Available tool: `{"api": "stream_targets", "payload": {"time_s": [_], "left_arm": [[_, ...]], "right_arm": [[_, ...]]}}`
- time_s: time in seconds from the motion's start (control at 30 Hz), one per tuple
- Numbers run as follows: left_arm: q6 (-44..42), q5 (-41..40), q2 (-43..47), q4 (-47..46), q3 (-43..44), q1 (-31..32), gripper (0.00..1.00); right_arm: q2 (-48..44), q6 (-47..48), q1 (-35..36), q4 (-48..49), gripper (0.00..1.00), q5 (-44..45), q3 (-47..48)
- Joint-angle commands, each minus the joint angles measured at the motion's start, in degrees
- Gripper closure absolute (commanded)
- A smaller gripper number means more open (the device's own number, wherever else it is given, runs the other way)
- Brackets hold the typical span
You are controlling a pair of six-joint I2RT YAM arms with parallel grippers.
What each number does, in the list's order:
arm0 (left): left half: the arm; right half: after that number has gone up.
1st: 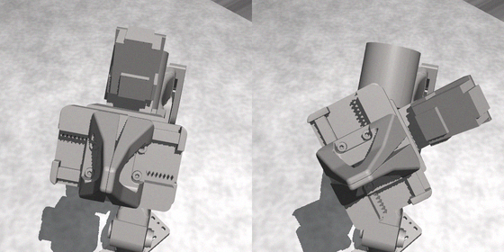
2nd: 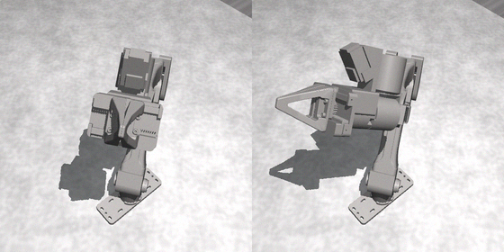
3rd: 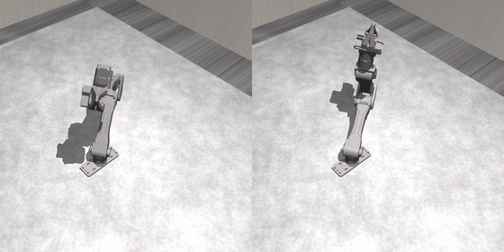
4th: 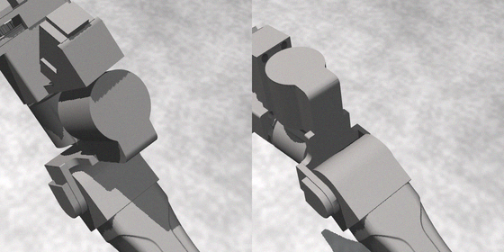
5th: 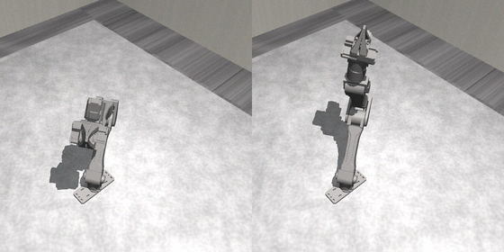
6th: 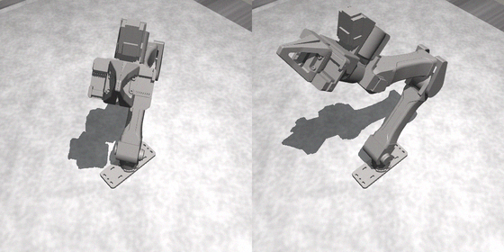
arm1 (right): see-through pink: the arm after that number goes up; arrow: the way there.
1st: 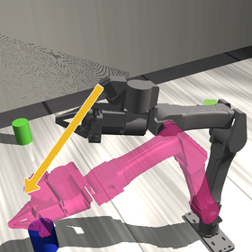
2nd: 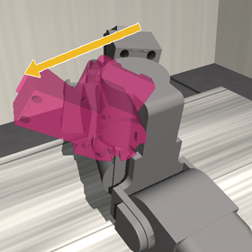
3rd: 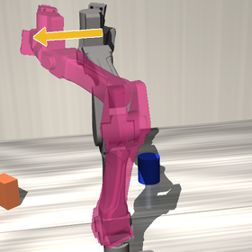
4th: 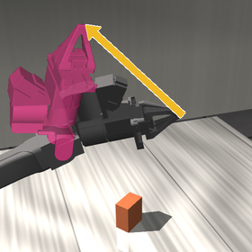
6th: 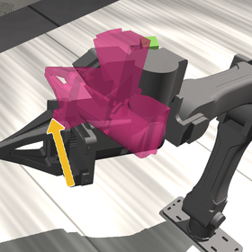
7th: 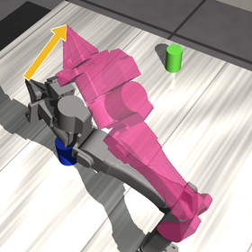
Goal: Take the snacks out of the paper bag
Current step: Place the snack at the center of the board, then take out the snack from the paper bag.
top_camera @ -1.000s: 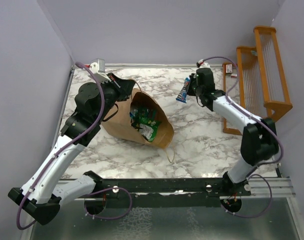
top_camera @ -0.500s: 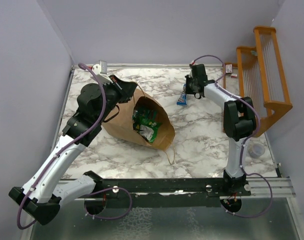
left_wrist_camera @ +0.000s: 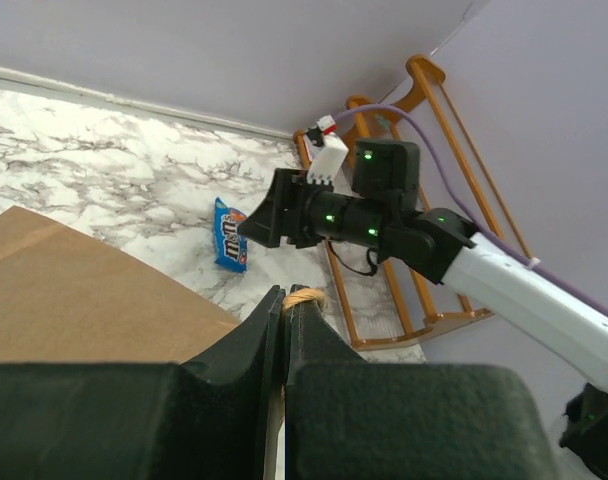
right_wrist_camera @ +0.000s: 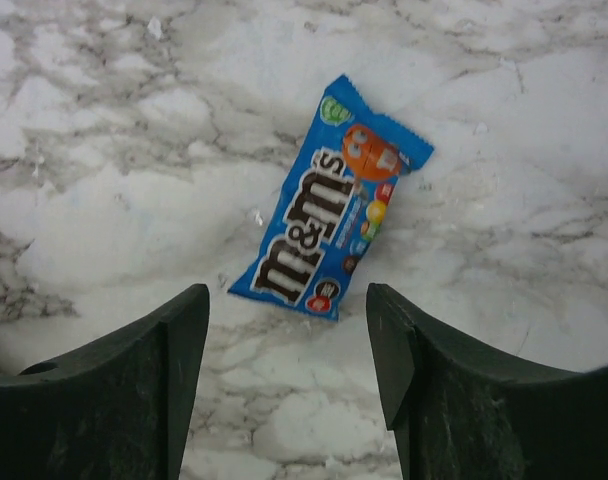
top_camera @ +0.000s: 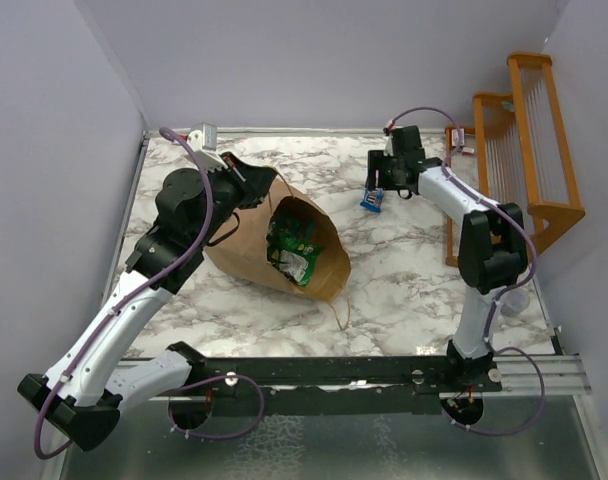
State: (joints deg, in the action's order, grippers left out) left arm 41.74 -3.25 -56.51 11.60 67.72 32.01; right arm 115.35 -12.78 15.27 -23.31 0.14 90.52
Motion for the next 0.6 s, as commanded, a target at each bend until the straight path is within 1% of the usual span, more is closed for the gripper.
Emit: {"api": "stream_targets", "payload": {"time_s": [0.0,0.13,0.2,0.3,0.47,0.57], "left_arm": [[1.04,0.85,1.76,-2.86,-1.67,-0.02,1.00],[0.85,0.71,2.10,-2.75,-2.00,-0.02,1.00],[0.82,0.75,2.14,-2.66,-1.98,-0.02,1.00],[0.93,1.19,2.11,-2.63,-1.88,0.00,1.00],[0.66,2.86,1.90,-2.68,-2.03,-0.03,1.00],[0.33,3.35,1.67,-2.51,-2.03,-0.01,1.00]], "right_arm": [[-10.25,-0.54,0.02,1.73,0.33,-6.94,-7.36],[-18.23,-2.65,0.52,6.52,0.29,-14.27,-15.24],[-23.00,-2.93,1.48,8.45,0.27,-15.53,-18.73],[-30.46,-4.16,2.19,10.21,0.27,-18.10,-23.50],[-43.02,-5.55,5.49,18.46,0.29,-28.71,-34.68],[-49.08,-5.86,8.74,20.48,0.31,-29.50,-40.01]]}}
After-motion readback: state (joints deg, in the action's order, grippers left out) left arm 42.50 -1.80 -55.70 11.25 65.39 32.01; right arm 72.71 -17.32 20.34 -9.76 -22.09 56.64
